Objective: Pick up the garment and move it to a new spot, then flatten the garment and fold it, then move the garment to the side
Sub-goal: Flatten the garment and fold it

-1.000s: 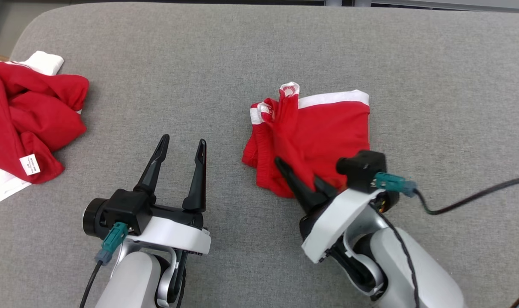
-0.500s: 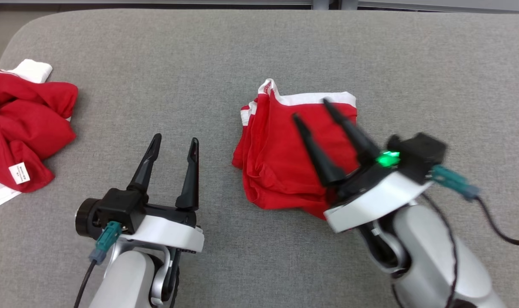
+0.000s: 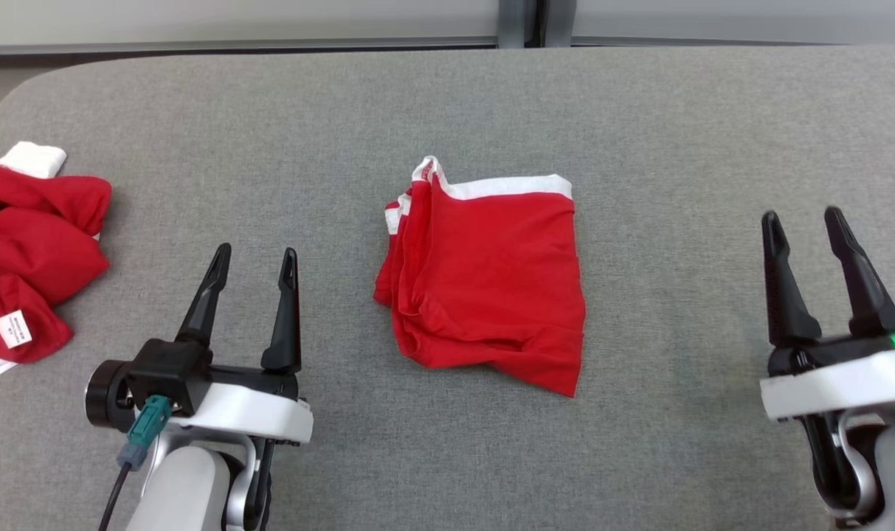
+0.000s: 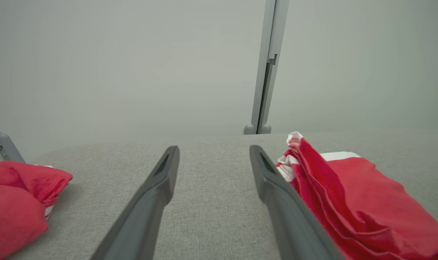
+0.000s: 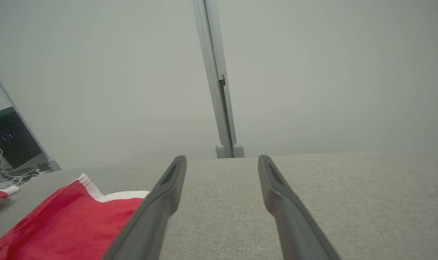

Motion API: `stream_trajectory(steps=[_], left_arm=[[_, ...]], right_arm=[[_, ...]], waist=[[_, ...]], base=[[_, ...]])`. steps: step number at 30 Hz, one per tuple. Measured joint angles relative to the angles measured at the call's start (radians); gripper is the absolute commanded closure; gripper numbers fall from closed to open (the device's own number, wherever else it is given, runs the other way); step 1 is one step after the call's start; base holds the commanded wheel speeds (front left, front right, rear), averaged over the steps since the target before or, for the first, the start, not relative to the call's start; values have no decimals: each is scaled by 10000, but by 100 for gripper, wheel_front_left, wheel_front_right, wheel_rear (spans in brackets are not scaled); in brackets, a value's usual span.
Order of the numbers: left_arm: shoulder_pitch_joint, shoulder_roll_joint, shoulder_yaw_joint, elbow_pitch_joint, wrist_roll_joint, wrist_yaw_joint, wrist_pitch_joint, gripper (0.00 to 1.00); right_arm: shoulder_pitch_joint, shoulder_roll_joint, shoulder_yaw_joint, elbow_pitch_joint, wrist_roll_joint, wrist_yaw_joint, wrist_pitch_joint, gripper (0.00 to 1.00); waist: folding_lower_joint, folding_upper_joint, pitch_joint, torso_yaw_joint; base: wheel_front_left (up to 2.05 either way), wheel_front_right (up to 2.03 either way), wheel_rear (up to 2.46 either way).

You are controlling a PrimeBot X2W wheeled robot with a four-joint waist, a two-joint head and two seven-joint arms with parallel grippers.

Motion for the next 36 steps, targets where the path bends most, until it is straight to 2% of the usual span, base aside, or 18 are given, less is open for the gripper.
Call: stream_trajectory(steps=[11, 24, 26, 29, 36], left_arm=[[358, 190, -17, -59, -44, 79, 61, 0], [371, 236, -105, -117, -148, 148, 146, 0], [360, 238, -121, -138, -157, 148, 146, 0], [277, 209, -142, -167, -211, 146, 144, 0], [-78, 19, -286, -102, -303, 75, 59, 0]], right_arm=[[1466, 247, -715, -1202, -675, 2, 840, 0], [1661, 309, -813, -1511, -754, 2, 1292, 0], [1594, 268, -608, -1478, -773, 2, 1417, 100], [1181, 221, 205, -1246, -681, 2, 1551, 100], [-326, 424, 3126, 407, -44, 2, 1540, 100]], waist=[[0, 0, -363, -230], [-1, 1, -421, -199], [0, 0, -360, -166], [0, 0, -219, -87], [0, 0, 56, 303]], base=[[0, 0, 0], [0, 0, 0], [0, 0, 0], [0, 0, 0], [0, 0, 0]])
